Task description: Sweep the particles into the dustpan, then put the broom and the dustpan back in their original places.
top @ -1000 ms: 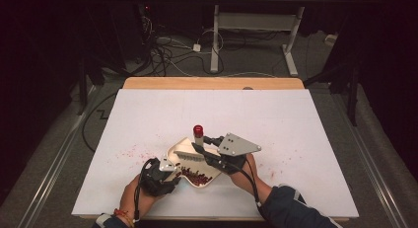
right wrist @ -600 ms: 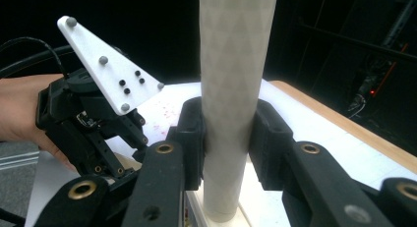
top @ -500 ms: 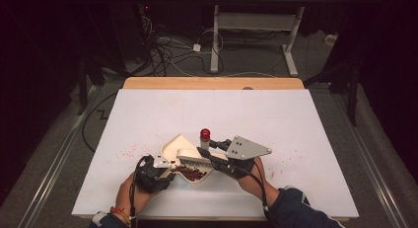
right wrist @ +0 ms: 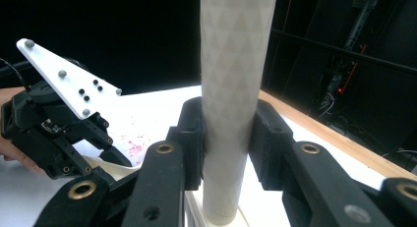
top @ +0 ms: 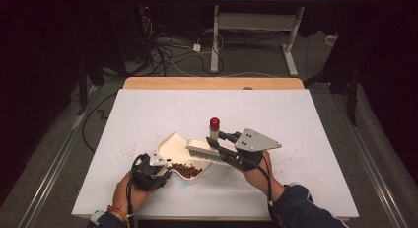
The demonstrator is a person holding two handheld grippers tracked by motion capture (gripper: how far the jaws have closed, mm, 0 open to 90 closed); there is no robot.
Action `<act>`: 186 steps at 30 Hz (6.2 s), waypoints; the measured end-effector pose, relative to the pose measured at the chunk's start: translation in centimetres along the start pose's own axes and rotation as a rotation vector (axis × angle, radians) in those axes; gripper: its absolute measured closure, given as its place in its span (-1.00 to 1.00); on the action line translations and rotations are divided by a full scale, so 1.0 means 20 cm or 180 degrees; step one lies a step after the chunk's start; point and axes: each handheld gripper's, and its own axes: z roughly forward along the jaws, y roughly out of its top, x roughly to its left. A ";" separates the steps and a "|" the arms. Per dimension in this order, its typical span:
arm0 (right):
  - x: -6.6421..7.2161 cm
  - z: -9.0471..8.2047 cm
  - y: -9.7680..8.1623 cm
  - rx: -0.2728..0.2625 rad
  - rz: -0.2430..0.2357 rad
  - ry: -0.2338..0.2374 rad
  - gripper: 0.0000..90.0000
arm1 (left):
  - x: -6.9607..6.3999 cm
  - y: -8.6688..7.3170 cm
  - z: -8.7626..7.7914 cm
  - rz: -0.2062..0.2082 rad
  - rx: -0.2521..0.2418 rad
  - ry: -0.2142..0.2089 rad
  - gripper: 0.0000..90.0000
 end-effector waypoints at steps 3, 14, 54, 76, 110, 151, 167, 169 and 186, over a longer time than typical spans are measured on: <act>-0.02 -0.02 0.01 -0.0013 -0.0020 -0.0036 0.56 | 0.00 0.00 0.00 -0.0004 -0.0001 0.0029 0.39; -0.11 -0.18 0.03 0.0006 -0.0011 -0.0180 0.56 | 0.02 -0.01 -0.03 -0.0080 -0.0006 0.0022 0.40; -0.37 -0.77 -0.11 0.0469 0.0055 -0.0561 0.56 | 0.16 0.00 0.01 -0.0330 -0.0095 0.0017 0.40; -0.45 -0.68 -0.16 0.0719 0.0348 -0.0052 0.55 | 0.24 0.04 0.07 -0.1040 -0.0287 0.0366 0.19; -0.79 -0.19 -0.37 0.1263 0.0679 -0.1343 0.10 | 0.06 -0.11 -0.08 0.0145 -0.0978 0.0147 -0.56; -0.52 -0.35 -0.14 0.0473 0.0379 -0.1029 -0.56 | 0.01 -0.10 -0.07 0.0379 -0.0935 0.0072 -0.58; -0.41 -0.47 -0.13 0.0363 0.0138 -0.1010 -0.54 | 0.00 -0.10 -0.08 0.0397 -0.0972 0.0073 -0.58; -0.41 -0.48 -0.13 0.0371 0.0112 -0.1024 -0.54 | 0.00 -0.10 -0.08 0.0400 -0.0969 0.0073 -0.58; -0.36 -0.59 -0.20 0.0456 -0.0065 -0.0934 -0.55 | 0.00 -0.10 -0.09 0.0415 -0.1001 0.0065 -0.58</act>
